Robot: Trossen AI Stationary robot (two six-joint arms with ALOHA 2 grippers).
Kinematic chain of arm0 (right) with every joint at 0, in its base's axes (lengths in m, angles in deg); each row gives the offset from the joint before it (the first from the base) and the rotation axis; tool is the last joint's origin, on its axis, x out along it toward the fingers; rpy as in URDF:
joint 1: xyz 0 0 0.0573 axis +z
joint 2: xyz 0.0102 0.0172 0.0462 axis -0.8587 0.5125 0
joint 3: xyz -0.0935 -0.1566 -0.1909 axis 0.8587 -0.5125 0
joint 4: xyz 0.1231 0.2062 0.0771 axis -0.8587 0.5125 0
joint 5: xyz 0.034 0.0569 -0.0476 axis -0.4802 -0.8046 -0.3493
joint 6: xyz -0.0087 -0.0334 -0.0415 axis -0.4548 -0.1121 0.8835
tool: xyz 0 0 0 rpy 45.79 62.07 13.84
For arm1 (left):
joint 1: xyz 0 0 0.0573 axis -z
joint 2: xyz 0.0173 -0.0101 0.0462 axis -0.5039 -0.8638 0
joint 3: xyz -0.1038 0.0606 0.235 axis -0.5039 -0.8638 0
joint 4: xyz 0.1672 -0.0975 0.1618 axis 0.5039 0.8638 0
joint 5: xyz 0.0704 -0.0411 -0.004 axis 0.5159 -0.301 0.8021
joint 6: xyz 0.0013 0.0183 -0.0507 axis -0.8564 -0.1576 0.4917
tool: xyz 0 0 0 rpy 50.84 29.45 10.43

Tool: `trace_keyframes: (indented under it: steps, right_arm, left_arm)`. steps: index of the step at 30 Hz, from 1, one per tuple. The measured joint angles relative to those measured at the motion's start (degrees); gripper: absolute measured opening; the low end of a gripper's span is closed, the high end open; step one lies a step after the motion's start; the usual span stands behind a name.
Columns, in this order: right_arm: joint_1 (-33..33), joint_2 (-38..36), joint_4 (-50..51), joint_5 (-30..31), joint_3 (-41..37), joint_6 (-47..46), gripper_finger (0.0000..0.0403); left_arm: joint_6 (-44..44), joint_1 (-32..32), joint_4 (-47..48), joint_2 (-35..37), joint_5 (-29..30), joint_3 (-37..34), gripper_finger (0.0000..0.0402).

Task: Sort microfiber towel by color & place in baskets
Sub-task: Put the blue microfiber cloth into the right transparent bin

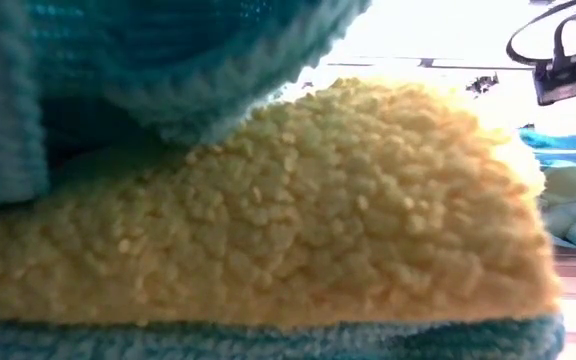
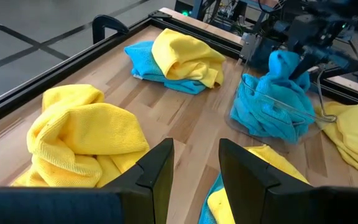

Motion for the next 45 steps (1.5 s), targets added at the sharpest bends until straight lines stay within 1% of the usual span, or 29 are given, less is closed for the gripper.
trace_keyframes:
  steps: [5, 8, 11, 12, 15, 17, 19, 23, 26, 27, 28, 31, 34, 38, 45]
  right_arm:
    - [0.0, 0.0, 9.6, -0.1, 7.3, 0.0, 0.0123]
    - [0.0, 0.0, 12.6, -0.1, 11.3, 0.9, 0.0135]
    - [0.0, 0.0, 13.8, 0.3, 14.2, 3.3, 0.0137]
    - [0.0, -0.1, 14.0, 1.5, 14.9, 4.5, 0.0137]
    - [0.0, -0.1, 13.6, 8.6, 15.1, 6.7, 0.0137]
    - [-0.2, 0.0, 12.2, 10.9, 13.7, 8.1, 0.013]
    - [-1.0, 0.1, 9.9, 10.1, 10.8, 9.1, 0.0114]
    - [-3.2, 0.1, 2.7, 4.6, 2.5, 9.7, 0.006]
    - [-4.3, 0.1, -4.4, 1.3, -3.7, 11.4, 0.0016]
    - [-4.7, 0.1, -6.6, 0.5, -5.4, 11.9, 0.0008]
    - [-5.0, 0.1, -7.7, 0.3, -6.7, 12.3, 0.0006]
    - [-5.4, -0.1, -7.7, 1.0, -7.6, 12.0, 0.0017]
    - [-5.5, 0.1, -2.3, -0.2, -4.9, 11.1, 0.0024]
    - [-5.5, 0.0, 2.5, 0.6, 1.7, 12.4, 0.0021]
    - [-5.5, 0.0, 7.0, 6.1, 12.6, 16.7, 0.0007]
  left_arm:
    - [0.0, 0.0, 0.1, 0.0, 0.0, 0.0, 0.0117]
    - [0.0, 0.0, 0.1, 0.0, 0.0, 0.0, 0.0117]
    - [0.0, 0.4, -0.3, 0.0, 0.1, -0.2, 0.0117]
    - [0.0, 0.6, -0.7, 0.0, 0.1, -0.6, 0.0117]
    - [0.3, 0.9, -0.8, 0.0, 0.0, -2.1, 0.0117]
    - [1.3, 0.9, -1.8, 0.0, 0.1, -3.2, 0.0117]
    - [1.5, 0.9, -2.1, 0.0, 0.1, -3.9, 0.0117]
    - [1.2, 0.9, -3.1, 0.0, 0.1, -4.0, 0.0117]
    - [-0.9, 0.9, -4.6, 0.0, 0.1, -4.0, 0.0117]
    - [-1.7, 0.9, -5.0, 0.0, 0.1, -4.0, 0.0117]
    - [-2.1, 0.9, -5.4, 0.0, 0.0, -4.0, 0.0117]
    - [-2.6, 0.9, -5.4, 0.0, 0.0, -4.0, 0.0117]
    - [-2.6, 0.9, -5.2, 0.0, 0.0, -4.0, 0.0117]
    - [-2.6, 0.9, -5.1, 0.0, -0.1, -4.0, 0.0117]
    - [-3.6, 0.9, -5.1, 0.0, -0.2, -4.0, 0.0117]
